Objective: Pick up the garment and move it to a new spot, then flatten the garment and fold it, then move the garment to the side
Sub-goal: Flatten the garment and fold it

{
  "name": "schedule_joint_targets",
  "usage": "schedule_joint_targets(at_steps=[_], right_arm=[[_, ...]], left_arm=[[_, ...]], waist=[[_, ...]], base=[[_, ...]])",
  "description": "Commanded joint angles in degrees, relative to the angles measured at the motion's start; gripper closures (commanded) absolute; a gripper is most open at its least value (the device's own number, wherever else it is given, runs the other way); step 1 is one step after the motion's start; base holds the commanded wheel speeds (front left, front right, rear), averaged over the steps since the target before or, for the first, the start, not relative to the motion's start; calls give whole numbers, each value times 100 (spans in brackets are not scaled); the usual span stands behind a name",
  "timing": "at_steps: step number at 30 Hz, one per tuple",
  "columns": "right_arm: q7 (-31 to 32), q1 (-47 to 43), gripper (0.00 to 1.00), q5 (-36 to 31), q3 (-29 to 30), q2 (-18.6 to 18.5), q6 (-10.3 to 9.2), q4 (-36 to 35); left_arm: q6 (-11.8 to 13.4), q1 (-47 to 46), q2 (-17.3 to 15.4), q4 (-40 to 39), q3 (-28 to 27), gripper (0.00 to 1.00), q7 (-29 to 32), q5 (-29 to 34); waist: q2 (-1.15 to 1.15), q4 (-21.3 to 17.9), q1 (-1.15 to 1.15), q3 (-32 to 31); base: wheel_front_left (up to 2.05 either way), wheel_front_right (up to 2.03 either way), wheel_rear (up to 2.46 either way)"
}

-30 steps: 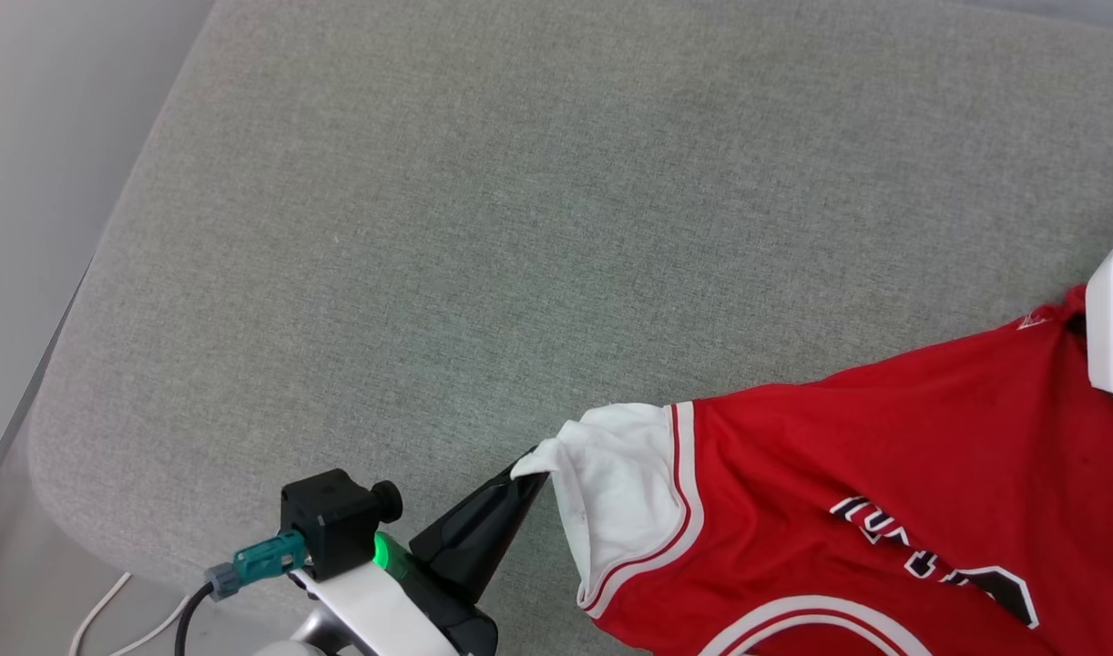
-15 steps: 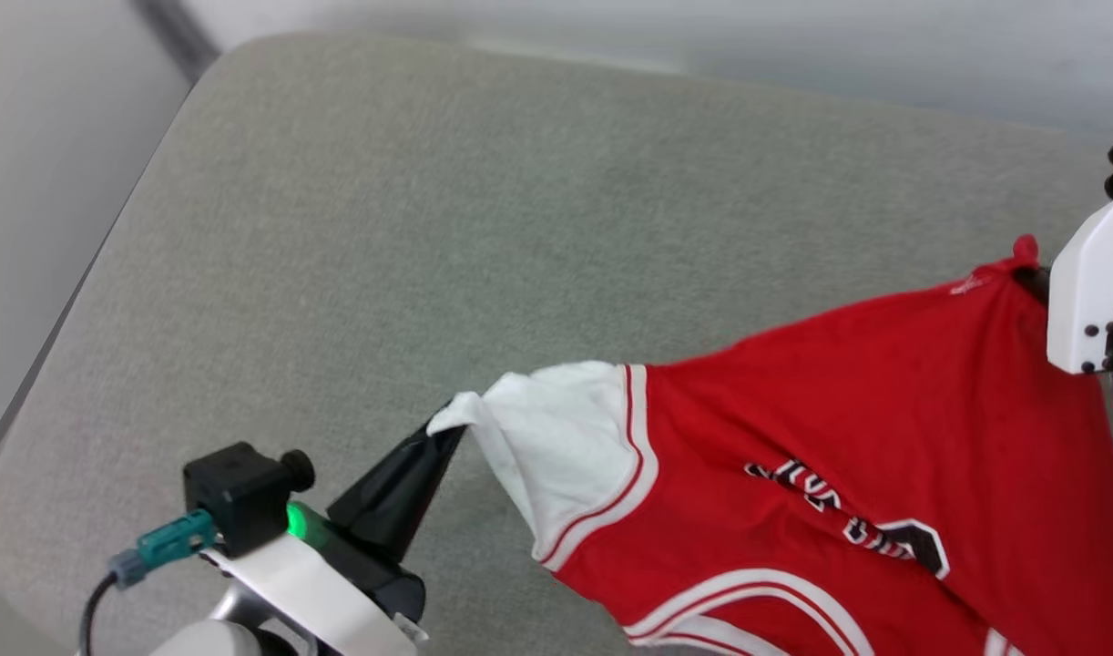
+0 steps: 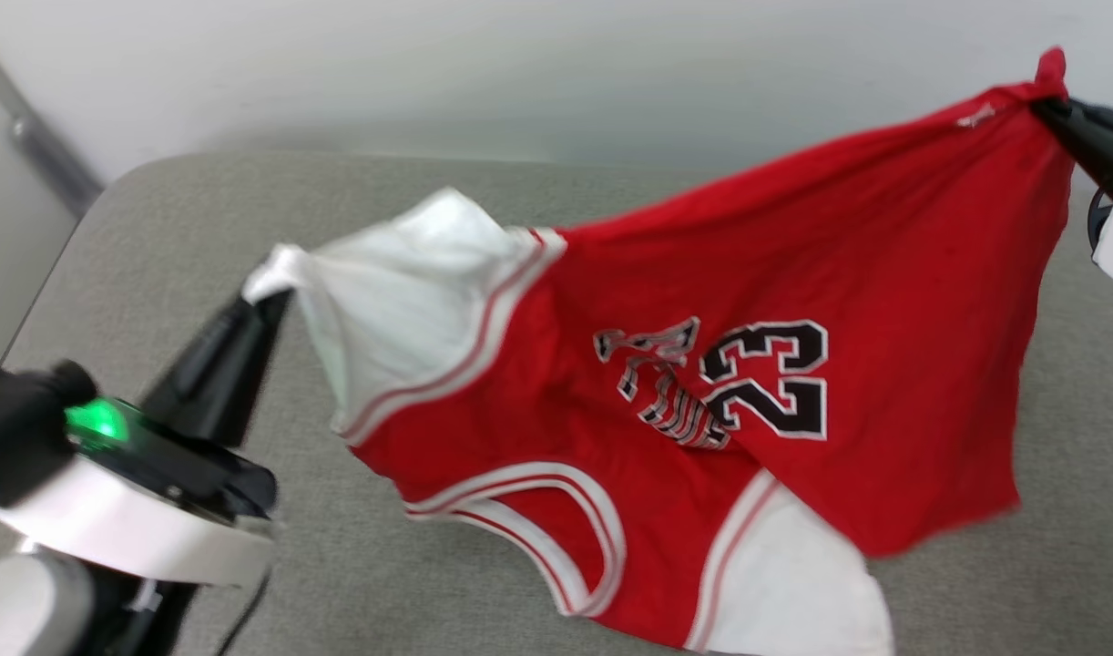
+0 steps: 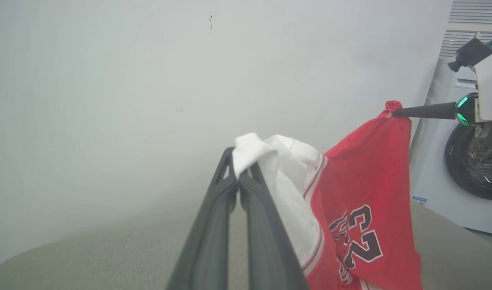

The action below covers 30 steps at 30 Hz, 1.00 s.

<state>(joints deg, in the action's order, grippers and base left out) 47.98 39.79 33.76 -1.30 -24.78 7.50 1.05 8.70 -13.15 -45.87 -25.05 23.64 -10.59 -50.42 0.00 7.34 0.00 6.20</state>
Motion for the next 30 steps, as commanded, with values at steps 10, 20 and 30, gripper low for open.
schedule_joint_targets(at_steps=[10,20,30], right_arm=[[-4,151,100,-44,439,581,-2,-1175],[51,287,100,-170,635,1175,-1,-1874],[-333,1110,100,-474,784,1254,-2,-1742]], left_arm=[[209,-706,-361,-411,-1025,100,-92,-224],[402,-1567,-662,-371,-1613,100,110,-281],[130,-3163,-808,279,-1874,100,509,-751]], waist=[[0,-499,0,-8],[0,-824,0,233],[0,-944,0,1038]], base=[[0,0,0],[0,0,0],[0,0,0]])
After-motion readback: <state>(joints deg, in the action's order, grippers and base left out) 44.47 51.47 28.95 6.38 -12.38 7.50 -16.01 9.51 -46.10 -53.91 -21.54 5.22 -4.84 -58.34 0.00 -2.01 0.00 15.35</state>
